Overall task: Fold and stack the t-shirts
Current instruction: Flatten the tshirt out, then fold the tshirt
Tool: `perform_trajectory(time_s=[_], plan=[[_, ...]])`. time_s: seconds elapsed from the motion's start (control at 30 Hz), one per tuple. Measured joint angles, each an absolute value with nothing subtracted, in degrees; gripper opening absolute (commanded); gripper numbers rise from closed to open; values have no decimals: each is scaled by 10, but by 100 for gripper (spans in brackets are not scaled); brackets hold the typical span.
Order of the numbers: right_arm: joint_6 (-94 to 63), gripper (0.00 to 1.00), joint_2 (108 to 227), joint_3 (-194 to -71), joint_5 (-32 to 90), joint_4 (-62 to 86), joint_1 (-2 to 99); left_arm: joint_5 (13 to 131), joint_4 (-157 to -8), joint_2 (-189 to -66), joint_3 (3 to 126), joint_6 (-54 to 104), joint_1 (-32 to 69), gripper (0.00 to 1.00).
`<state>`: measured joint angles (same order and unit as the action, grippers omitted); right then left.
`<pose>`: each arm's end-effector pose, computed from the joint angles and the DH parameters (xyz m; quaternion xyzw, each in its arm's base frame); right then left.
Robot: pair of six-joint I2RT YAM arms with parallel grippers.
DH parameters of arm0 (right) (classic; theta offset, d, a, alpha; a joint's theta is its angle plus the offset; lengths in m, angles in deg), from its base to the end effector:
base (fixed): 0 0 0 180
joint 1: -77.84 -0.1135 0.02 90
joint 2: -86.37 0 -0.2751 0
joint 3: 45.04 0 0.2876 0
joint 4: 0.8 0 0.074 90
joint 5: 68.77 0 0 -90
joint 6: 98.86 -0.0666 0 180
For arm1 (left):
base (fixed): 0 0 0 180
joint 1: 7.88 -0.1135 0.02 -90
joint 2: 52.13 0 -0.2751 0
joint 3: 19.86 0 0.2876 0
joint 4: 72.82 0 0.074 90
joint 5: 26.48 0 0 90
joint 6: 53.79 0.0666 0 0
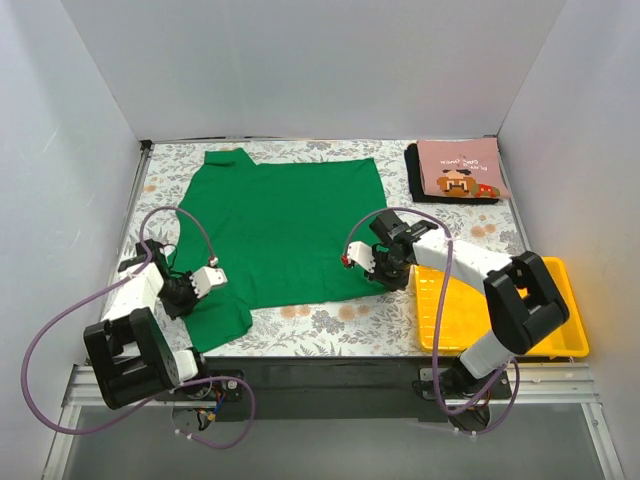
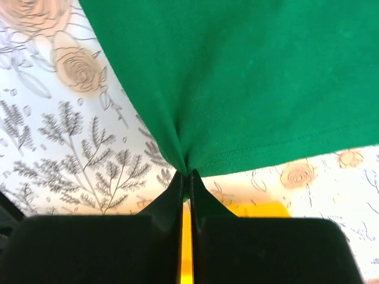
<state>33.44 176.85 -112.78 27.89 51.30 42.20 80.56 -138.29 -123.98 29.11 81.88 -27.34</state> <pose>0.2590 0.1952 0.1421 -0.6283 0.7646 0.0498 0.1348 0.1981 0.0493 0.1255 0.2263 0.9626 -0.1172 0.0917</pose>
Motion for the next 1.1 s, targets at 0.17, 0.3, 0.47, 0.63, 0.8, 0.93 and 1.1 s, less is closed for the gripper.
perform_trajectory(time_s=[0.17, 0.3, 0.47, 0.63, 0.8, 0.93, 1.1], plan=[[343, 1, 1722, -1126, 279, 532, 424, 831, -1468, -1264, 405, 819, -290, 0], [354, 1, 1734, -1146, 281, 545, 433, 869, -1490, -1297, 496, 804, -289, 0], [371, 1, 1767, -1182, 282, 552, 448, 895, -1503, -1372, 562, 766, -281, 0], [391, 1, 1805, -1231, 288, 562, 473, 899, -1501, -1448, 631, 717, -255, 0], [417, 1, 1857, -1296, 289, 569, 502, 896, -1482, -1542, 719, 678, -239, 0], [437, 1, 1931, -1348, 286, 578, 519, 892, -1471, -1600, 762, 655, -239, 0], [446, 1, 1978, -1385, 284, 578, 528, 892, -1455, -1628, 786, 635, -234, 0]])
